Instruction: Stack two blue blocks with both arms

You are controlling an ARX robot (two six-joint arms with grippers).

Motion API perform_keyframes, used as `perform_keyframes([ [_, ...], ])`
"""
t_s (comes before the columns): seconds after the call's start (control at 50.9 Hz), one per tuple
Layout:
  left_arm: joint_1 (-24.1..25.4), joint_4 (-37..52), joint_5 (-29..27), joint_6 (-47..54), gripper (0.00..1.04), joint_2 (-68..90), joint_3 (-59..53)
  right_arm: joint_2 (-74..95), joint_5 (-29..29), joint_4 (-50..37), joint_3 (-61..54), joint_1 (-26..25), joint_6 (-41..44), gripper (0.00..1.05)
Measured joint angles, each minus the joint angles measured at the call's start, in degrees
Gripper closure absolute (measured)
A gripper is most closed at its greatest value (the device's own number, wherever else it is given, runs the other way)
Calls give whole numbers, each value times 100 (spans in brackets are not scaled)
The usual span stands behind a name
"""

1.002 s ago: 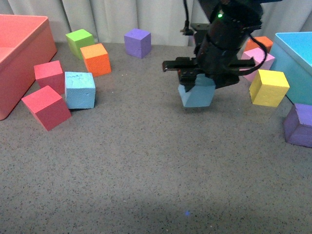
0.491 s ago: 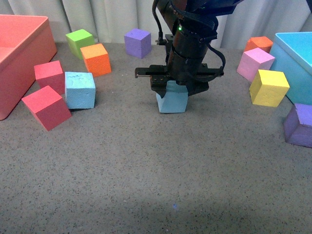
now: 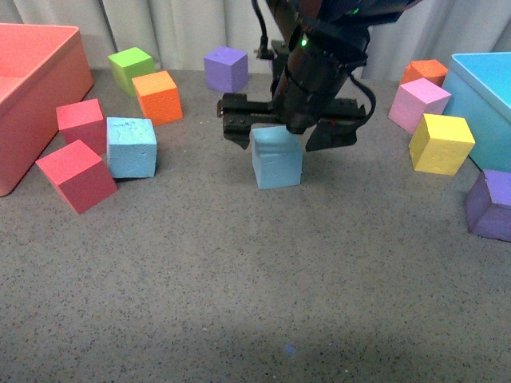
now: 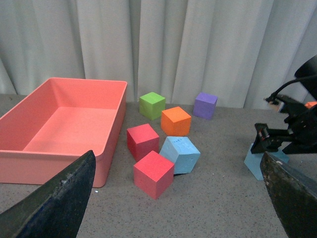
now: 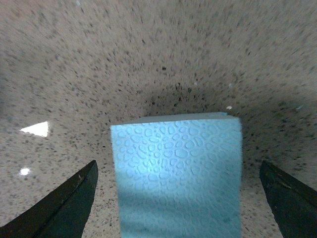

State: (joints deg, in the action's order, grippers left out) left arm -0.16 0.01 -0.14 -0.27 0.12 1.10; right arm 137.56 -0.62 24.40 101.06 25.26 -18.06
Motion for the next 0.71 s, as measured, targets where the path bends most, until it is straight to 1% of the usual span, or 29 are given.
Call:
perform_keyframes([
  [0.039,0,0,0,0,7,0,0,-337,33,-278,-293,-24,7,10],
  [0.098,0,0,0,0,7,0,0,-643,39,-404,-439,-48,13,10],
  [0.118,0,0,0,0,7,0,0,-713,131,-498,-481,-48,42,10],
  [0.157,0,0,2,0,7,0,0,-876,627,-1314,-841,-44,240,14],
  [0.177,0,0,0,0,7,0,0,-986,894,-1917,-1137,-52,417,18],
  [0.197,0,0,2,0,7,0,0,-1088,1384,-2562,-1462,-66,625,21],
  [0.216,0,0,17,0,7,0,0,-1259,1845,-3488,-2028,-96,940,26],
  [0.236,0,0,13,0,7,0,0,-1366,2011,-4083,-2417,-129,1093,30],
  [0.256,0,0,13,0,7,0,0,-1523,2096,-4996,-3034,-203,1274,35],
  [0.275,0,0,2,0,7,0,0,-1617,2094,-5602,-3423,-256,1349,39],
  [0.295,0,0,2,0,7,0,0,-1661,2090,-5873,-3600,-286,1392,41],
  [0.314,0,0,2,0,7,0,0,-1753,2065,-6472,-3965,-350,1480,44],
  [0.334,0,0,0,0,7,0,0,-1801,2052,-6760,-4135,-378,1510,46],
  [0.354,0,0,-2,0,7,-2,0,-1945,2015,-7632,-4610,-470,1585,51],
  [0.393,0,0,0,0,7,-2,0,-2201,1941,-8443,-5112,-586,1650,58],
  [0.413,0,0,2,0,7,-2,0,-2280,1917,-8583,-5224,-614,1663,60],
  [0.452,0,0,2,0,7,-2,0,-2627,1821,-8990,-5628,-732,1698,67],
  [0.491,0,0,7,0,7,-2,0,-2968,1740,-9206,-5976,-852,1729,74],
  [0.57,0,0,7,0,7,-2,0,-3703,1543,-9156,-6741,-1102,1770,92],
  [0.609,0,0,7,0,7,-2,0,-3932,1449,-9158,-7014,-1165,1775,99],
  [0.649,0,0,7,0,7,-2,0,-4087,1373,-9160,-7202,-1213,1786,104],
  [0.708,0,0,7,0,7,-2,0,-4321,1287,-9173,-7477,-1281,1803,104],
])
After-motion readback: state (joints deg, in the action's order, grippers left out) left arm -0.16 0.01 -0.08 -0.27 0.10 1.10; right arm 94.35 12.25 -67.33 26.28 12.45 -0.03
